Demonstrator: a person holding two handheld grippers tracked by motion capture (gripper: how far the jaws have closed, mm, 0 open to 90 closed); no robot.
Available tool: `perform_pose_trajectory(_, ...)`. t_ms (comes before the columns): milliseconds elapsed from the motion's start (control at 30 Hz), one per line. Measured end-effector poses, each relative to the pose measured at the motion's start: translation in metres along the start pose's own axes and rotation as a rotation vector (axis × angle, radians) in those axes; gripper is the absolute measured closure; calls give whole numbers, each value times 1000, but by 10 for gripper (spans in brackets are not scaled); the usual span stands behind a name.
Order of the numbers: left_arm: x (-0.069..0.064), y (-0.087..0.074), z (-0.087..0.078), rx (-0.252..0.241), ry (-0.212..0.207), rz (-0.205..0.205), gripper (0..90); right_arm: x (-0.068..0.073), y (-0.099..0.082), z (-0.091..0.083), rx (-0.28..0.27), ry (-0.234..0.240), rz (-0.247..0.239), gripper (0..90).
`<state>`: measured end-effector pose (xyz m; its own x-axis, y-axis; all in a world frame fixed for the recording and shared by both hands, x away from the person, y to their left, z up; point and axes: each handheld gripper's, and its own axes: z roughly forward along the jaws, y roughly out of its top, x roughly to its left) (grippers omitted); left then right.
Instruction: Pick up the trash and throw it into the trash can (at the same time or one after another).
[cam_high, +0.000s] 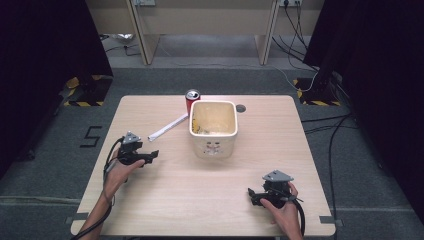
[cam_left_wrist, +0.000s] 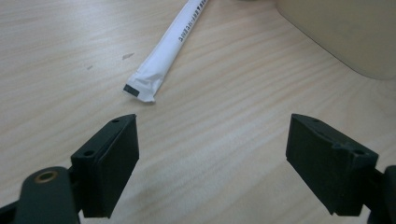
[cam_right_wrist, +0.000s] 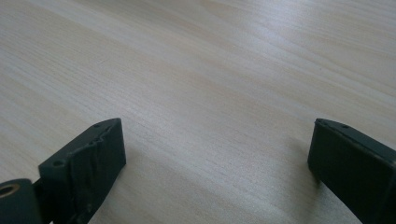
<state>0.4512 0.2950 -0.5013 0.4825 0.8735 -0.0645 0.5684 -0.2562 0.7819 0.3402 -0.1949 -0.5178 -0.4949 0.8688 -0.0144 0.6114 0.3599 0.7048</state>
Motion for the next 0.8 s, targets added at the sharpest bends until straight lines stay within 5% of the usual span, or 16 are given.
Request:
perform_pose_trajectory(133,4,6,12,16,-30,-6,172,0,0,0,2,2,1,45)
perform_pose_trajectory(467,11,26,40,40,-15,-2,178,0,0,0,2,8,-2,43)
perform_pose_trajectory(800,18,41,52,51,6,-6,188,0,0,0,3,10,-4,42)
